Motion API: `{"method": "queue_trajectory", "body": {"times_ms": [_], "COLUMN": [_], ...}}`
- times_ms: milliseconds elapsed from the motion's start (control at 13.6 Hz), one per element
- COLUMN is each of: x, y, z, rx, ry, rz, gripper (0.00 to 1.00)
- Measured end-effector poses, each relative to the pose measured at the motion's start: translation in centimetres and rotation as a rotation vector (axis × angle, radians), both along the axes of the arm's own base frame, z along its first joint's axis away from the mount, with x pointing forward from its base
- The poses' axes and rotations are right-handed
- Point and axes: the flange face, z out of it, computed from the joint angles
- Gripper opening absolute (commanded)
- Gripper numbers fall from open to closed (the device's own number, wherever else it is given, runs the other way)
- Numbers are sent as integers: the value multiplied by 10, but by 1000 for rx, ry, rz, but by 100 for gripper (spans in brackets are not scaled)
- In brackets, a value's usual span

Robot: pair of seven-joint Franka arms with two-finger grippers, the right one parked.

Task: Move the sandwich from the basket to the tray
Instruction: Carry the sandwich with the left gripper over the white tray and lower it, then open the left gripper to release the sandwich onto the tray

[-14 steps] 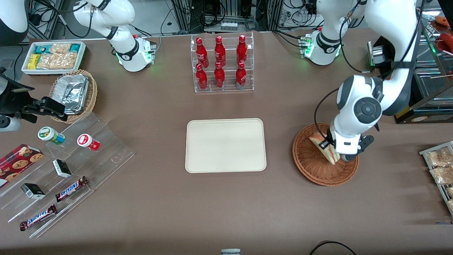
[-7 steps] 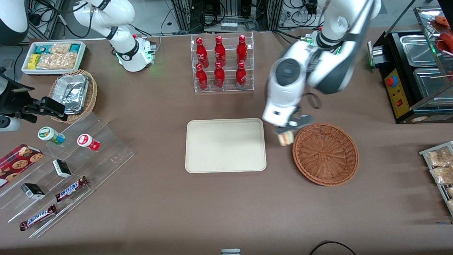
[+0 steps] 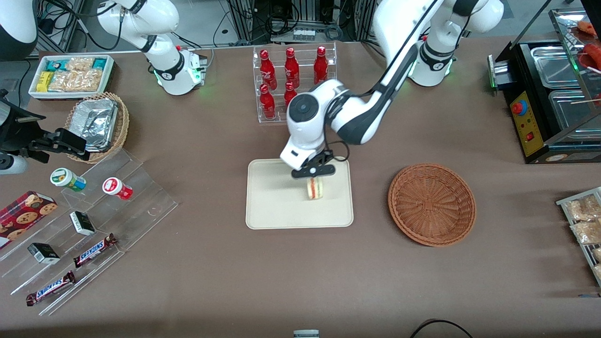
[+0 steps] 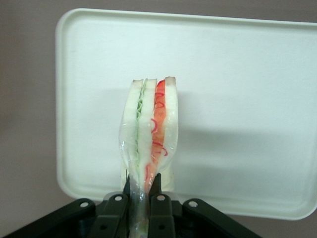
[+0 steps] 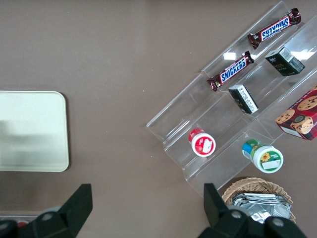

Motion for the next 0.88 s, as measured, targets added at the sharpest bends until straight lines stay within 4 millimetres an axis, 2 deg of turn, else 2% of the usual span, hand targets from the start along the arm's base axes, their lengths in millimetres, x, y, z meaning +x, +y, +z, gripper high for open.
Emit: {"method": "queue_trajectory", "body": {"times_ms": [220, 440, 514, 587, 661, 881], "x": [9, 4, 1, 0, 1, 4], "y": [-14, -25, -27, -28, -28, -29], "z": [-19, -37, -45, -51, -52, -47], "rx": [-63, -90, -90, -90, -94, -101], "ry": [-45, -60, -58, -56, -60, -68], "rz": [1, -6, -7, -7, -7, -6], "gripper": [0, 0, 4, 57, 98, 100]}}
